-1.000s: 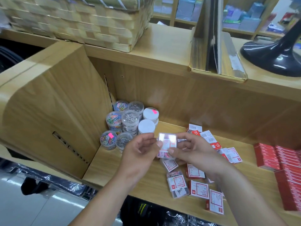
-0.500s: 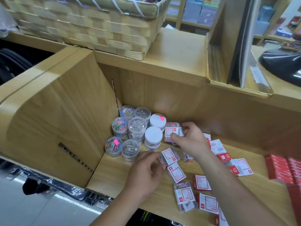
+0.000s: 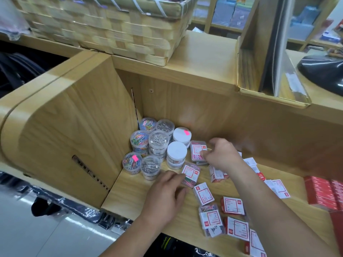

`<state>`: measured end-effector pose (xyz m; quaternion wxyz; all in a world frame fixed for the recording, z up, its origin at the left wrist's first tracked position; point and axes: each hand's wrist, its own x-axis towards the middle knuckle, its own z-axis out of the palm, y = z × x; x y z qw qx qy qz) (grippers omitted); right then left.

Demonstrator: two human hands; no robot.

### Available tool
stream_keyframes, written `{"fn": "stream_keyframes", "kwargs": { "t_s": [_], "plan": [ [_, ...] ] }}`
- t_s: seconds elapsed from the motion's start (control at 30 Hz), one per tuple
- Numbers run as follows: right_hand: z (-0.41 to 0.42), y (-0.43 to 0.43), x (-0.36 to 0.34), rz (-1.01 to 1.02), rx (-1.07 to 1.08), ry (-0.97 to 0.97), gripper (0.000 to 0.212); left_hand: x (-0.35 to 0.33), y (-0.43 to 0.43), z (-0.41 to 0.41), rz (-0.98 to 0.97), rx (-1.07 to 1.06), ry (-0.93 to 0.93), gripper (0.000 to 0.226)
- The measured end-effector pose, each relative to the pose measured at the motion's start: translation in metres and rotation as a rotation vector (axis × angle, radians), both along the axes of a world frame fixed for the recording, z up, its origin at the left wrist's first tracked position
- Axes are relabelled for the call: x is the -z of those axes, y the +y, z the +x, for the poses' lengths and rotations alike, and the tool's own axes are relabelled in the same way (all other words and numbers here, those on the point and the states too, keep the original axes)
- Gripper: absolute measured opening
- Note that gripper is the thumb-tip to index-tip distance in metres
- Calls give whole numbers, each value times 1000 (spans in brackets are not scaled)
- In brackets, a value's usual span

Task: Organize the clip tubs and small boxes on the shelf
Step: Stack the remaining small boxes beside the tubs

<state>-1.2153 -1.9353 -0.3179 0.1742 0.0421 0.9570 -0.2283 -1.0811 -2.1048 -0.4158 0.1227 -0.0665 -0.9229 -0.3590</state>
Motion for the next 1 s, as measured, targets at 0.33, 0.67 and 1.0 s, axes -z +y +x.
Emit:
{"fn": "stream_keyframes", "kwargs": {
  "t_s": [0.33, 0.67, 1.0],
  "plan": [
    [15, 1, 3, -113, -97, 55, 45, 3, 6, 10, -114, 23, 51, 41],
    [13, 9, 14, -356, -152, 65, 41, -2, 10, 5, -275, 10, 3, 55],
    [3, 15, 12, -174, -213, 69, 44, 0, 6, 18, -151, 10, 1, 48]
  ]
}}
